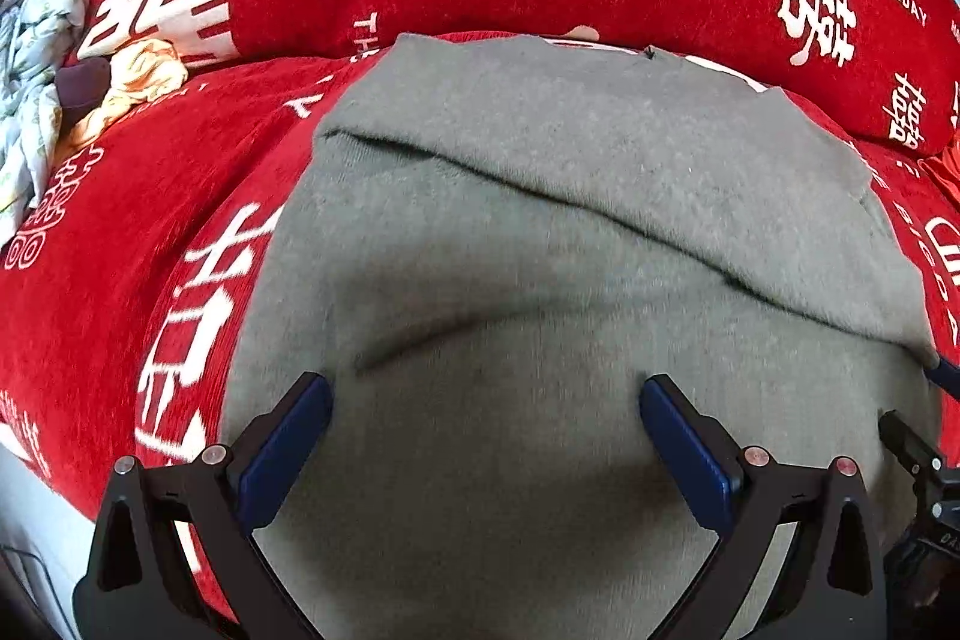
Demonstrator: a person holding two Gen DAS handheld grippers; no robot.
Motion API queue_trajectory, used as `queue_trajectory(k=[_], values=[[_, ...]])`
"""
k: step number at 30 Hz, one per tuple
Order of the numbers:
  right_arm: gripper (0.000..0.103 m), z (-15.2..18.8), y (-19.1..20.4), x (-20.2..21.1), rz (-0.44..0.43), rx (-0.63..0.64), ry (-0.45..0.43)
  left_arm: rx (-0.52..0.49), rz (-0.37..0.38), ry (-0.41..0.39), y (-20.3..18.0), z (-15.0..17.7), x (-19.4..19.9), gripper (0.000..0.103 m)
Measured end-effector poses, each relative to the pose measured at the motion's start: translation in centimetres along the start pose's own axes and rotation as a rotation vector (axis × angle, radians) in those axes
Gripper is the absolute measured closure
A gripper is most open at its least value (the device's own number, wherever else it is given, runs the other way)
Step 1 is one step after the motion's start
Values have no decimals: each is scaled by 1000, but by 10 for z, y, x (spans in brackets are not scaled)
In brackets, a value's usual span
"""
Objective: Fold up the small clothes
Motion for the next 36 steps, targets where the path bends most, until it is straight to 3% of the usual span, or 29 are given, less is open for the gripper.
queue_trajectory(k=[7, 11, 18, 20, 23, 28, 29, 30, 31, 32, 33, 34, 35, 36], values=[[15, 23, -11, 26, 1, -69, 2, 42, -41, -5, 24, 20, 21, 0], [15, 46, -31, 33, -9, -131, 19, 122, 53, 67, 51, 39, 21, 0], [15, 76, -43, 38, -35, -204, 35, 88, 75, 96, 58, 77, 23, 0], [14, 78, -37, 37, -28, -196, 33, 132, 97, 61, 61, 83, 25, 0], [14, 83, -21, 36, 7, -158, 32, 149, 94, 71, 60, 90, 25, 0], [14, 94, 18, 30, 72, 23, 47, 154, 117, 119, 55, 99, 22, 1], [16, 95, 22, 30, 82, 46, 49, 157, 117, 119, 54, 100, 23, 6], [18, 94, 24, 31, 90, 61, 49, 161, 117, 112, 54, 100, 25, 10], [27, 93, 25, 33, 86, 67, 39, 160, 118, 100, 52, 100, 29, 21], [43, 91, 26, 36, 79, 69, 28, 158, 120, 91, 53, 101, 32, 35], [53, 90, 26, 39, 71, 75, 15, 144, 123, 74, 51, 103, 37, 43], [72, 88, 28, 42, 52, 81, 9, 131, 129, 68, 48, 104, 40, 55], [82, 87, 30, 43, 36, 82, 9, 124, 135, 67, 48, 105, 41, 64], [84, 87, 30, 43, 16, 78, 7, 119, 152, 66, 47, 105, 42, 69]])
Point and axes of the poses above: each gripper's, at about its wrist camera, not at the fingertips, and x roughly against the way its jaws point, y to its left, z to its underside, the point moved 7 cm from there along -x, roughly the way its jaws point, and after that the axes turned 6 degrees about x, right-handed, at the moved point
